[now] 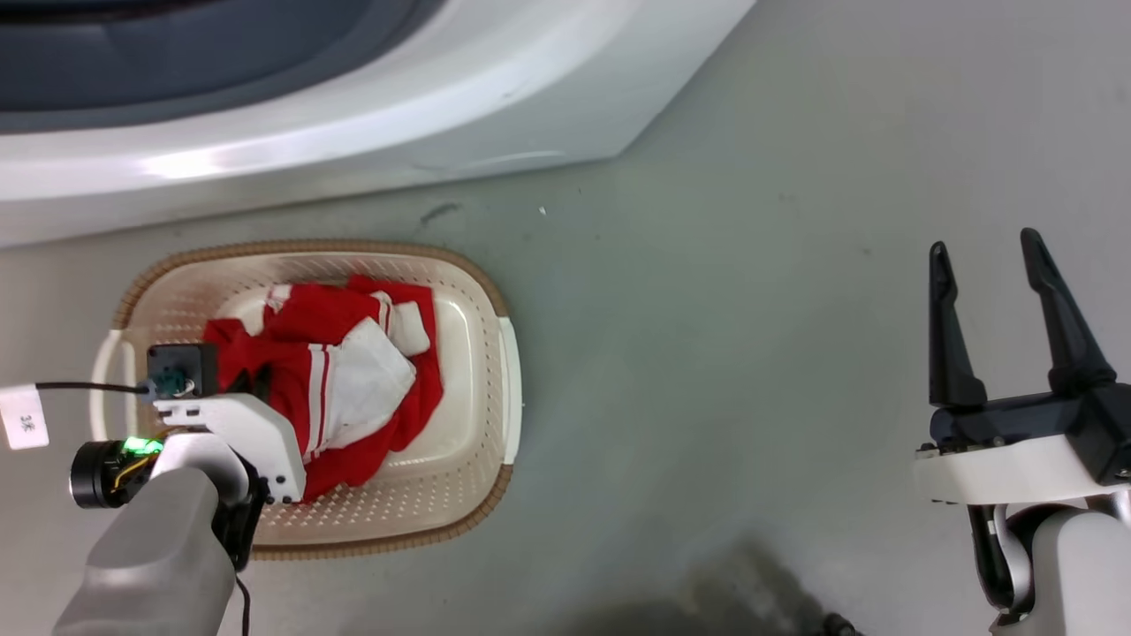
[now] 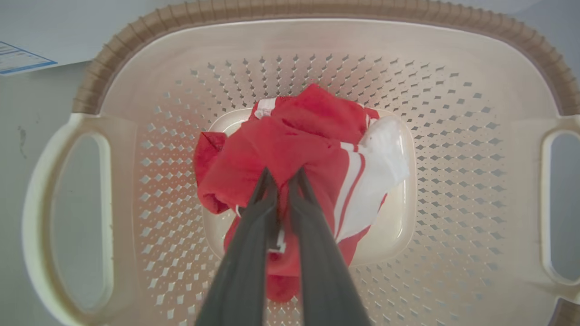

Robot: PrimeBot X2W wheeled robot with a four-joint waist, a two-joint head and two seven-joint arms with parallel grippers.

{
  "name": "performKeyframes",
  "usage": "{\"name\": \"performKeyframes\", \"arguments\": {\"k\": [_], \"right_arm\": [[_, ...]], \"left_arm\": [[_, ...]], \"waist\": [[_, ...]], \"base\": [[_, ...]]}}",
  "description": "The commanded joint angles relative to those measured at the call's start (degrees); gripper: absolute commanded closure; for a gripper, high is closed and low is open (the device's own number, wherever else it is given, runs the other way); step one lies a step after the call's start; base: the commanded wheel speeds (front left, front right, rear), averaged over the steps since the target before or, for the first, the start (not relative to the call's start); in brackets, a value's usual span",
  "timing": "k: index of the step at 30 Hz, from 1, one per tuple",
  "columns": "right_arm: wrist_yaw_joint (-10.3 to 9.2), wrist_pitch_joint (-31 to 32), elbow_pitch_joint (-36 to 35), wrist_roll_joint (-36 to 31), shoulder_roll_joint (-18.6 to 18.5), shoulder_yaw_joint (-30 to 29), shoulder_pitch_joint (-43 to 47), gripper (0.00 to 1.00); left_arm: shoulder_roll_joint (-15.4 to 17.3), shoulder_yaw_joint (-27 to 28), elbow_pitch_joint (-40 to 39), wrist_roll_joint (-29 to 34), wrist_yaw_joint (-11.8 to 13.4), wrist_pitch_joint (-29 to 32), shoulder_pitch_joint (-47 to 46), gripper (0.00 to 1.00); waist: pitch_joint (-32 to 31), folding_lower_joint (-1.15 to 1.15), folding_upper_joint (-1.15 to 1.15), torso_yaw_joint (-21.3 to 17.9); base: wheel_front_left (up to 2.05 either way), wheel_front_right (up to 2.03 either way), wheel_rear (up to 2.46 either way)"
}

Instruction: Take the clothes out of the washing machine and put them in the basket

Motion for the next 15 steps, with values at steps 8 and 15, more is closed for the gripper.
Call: {"name": "performKeyframes", "arguments": {"k": [8, 15], "right_arm": [[-0.08, -0.1, -1.3, 0.0, 0.1, -0.6, -1.3, 0.0], [-0.07, -0.1, -0.9, -0.3, 0.1, -0.5, -1.8, 0.0]], "left_arm": [[-1.1, 0.0, 6.9, 0.0, -1.3, -1.3, -5.2, 1.0], [-2.3, -0.2, 9.9, -0.3, -1.8, -2.3, -6.6, 0.94]], "waist": [[5.3, -0.01, 0.0, -1.1], [5.7, -0.01, 0.0, -0.8]], "base": [[0.0, 0.0, 0.0], [0.0, 0.0, 0.0]]}}
